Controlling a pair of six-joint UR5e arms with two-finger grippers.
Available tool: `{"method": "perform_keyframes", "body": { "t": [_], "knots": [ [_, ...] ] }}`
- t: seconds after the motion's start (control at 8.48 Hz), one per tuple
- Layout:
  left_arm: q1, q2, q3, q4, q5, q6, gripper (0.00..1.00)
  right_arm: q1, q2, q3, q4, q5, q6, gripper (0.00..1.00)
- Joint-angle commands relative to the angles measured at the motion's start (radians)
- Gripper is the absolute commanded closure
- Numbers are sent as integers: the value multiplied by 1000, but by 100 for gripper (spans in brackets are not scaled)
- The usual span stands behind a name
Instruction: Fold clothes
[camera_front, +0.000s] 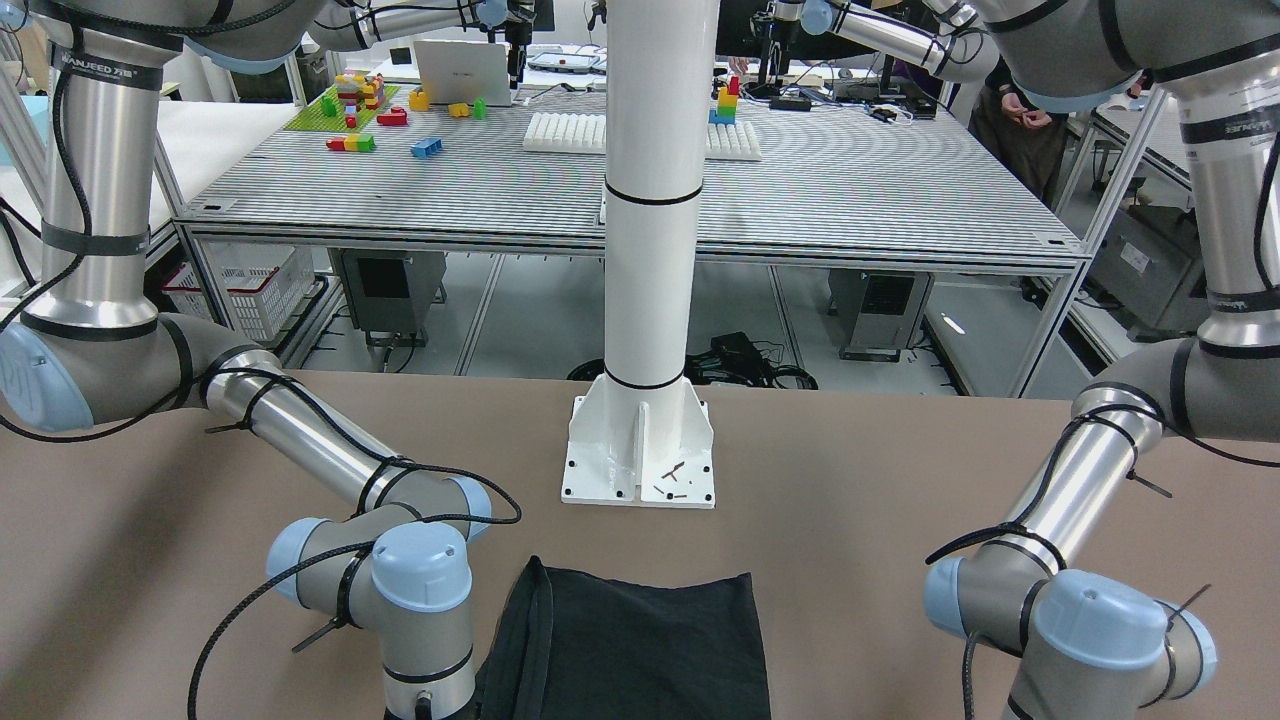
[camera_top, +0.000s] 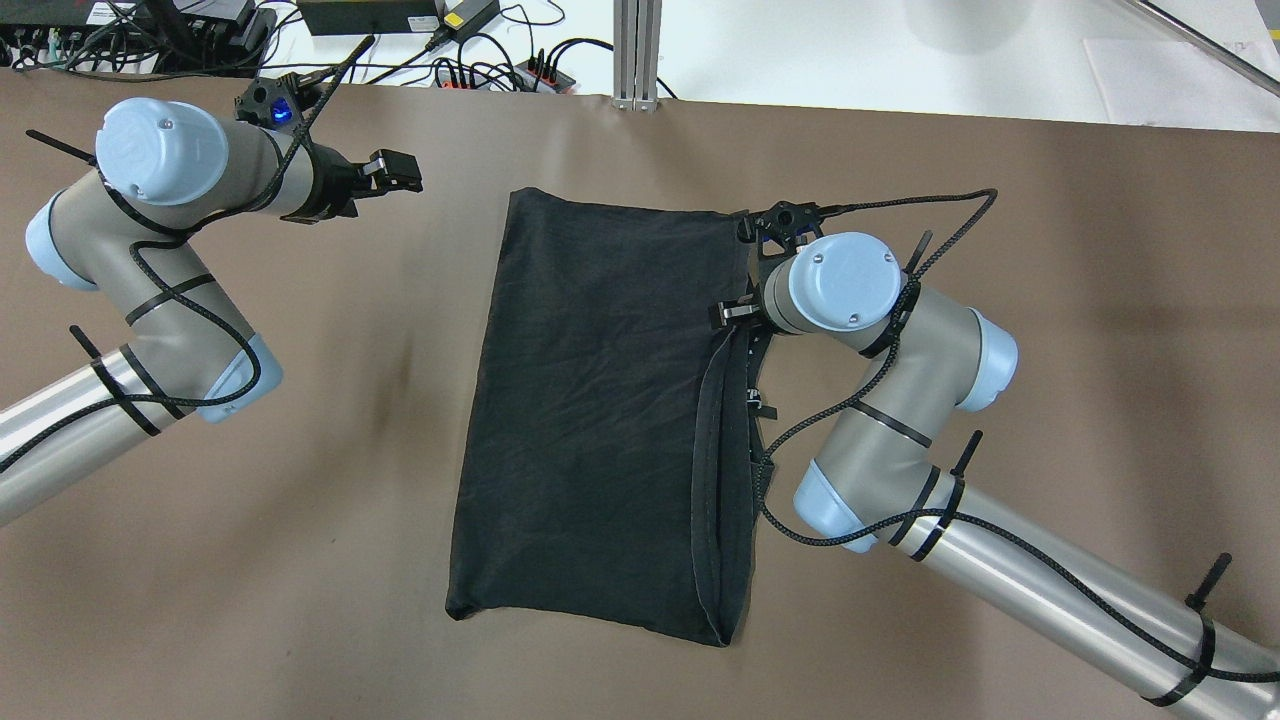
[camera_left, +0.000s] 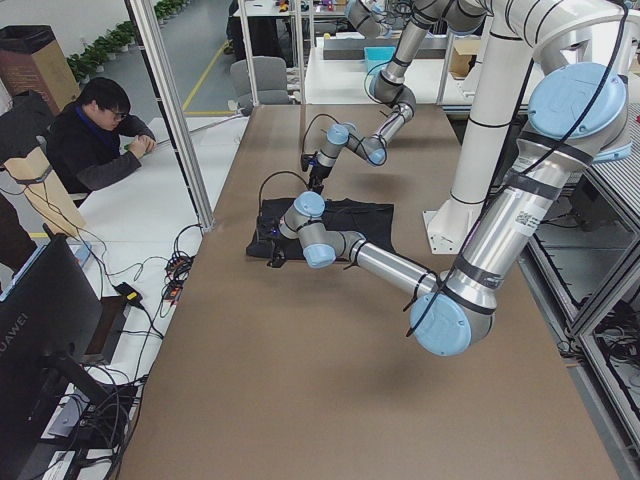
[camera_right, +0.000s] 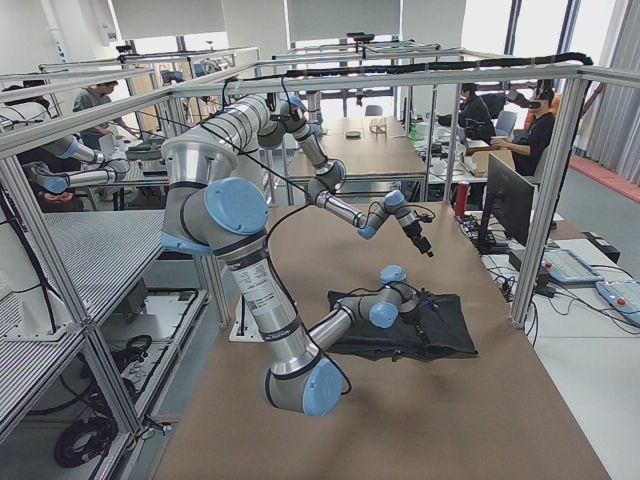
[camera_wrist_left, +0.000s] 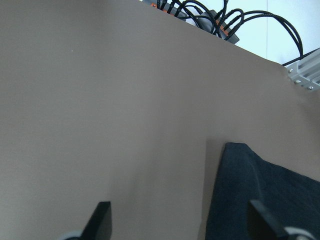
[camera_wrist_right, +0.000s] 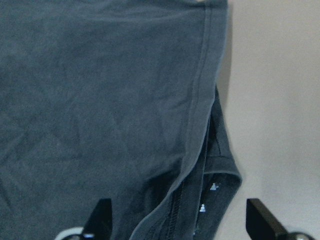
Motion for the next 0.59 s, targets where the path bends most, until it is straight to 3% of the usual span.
{"method": "perform_keyframes", "body": {
  "t": [0.0,0.47],
  "knots": [
    [0,36,3,-52,0,0,5,-67,35,7,-90,-56,42,6],
    [14,42,3,-56,0,3,5,-113,46,-8,-150,-128,78,8]
  ]
}}
